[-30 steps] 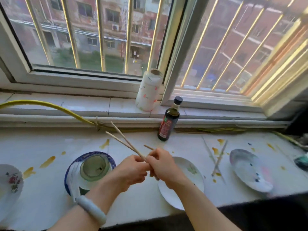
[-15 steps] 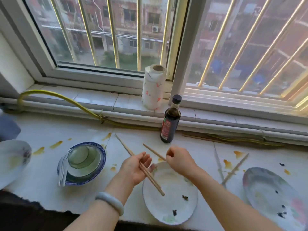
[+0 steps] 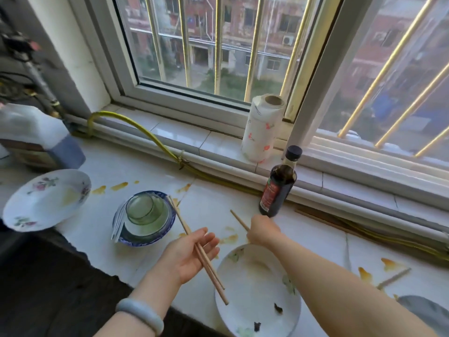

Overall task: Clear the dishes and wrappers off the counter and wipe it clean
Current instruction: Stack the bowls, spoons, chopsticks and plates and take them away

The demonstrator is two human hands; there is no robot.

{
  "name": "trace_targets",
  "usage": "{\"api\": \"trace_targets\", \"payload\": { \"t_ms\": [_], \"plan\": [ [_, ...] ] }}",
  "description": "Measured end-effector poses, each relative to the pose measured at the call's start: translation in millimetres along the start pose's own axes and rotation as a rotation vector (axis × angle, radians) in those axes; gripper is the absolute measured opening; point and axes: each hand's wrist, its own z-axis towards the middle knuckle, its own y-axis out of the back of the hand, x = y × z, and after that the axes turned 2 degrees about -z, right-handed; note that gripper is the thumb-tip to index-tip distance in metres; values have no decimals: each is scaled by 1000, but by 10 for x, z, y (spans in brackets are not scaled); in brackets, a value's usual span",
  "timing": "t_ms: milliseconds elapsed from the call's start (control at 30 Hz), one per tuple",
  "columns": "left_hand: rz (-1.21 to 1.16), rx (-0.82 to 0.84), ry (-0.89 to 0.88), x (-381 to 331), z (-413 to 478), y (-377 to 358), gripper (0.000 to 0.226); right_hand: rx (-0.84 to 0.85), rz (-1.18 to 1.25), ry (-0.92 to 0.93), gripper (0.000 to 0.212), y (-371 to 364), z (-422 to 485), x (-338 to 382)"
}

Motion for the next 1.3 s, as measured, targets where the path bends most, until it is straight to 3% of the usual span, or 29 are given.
{"api": "trace_targets", "payload": {
  "t_ms": [333,633,767,833,900,967,1067,1167,1300],
  "plan": [
    [43,80,9,174,173,-461,33,-251,-22,134,18,448,-321,117],
    [135,244,104,929,74,-1002,26,-183,372,-85,14,379,-730,-381],
    [223,251,152,1230,30,-1074,21,-113,767,-144,9,266,-952,-663],
    [266,233,186,1343,3,-1110,18,-155,884,-190,9,215,-1051,-822],
    [286,210,220,1429,-24,-1134,17,-240,855,-283,13,147,-1111,-1017],
    [319,193,239,1496,-66,-1144,17,-306,630,-403,17,48,-1154,-1249],
    [354,186,256,1537,-136,-1138,17,-256,424,-557,28,-189,-1219,-1555],
    [368,176,270,1526,-173,-1124,16,-184,412,-681,36,-447,-1249,-1714],
    [391,179,279,1466,-176,-1112,14,-220,551,-767,34,-563,-1253,-1775]
  ]
}}
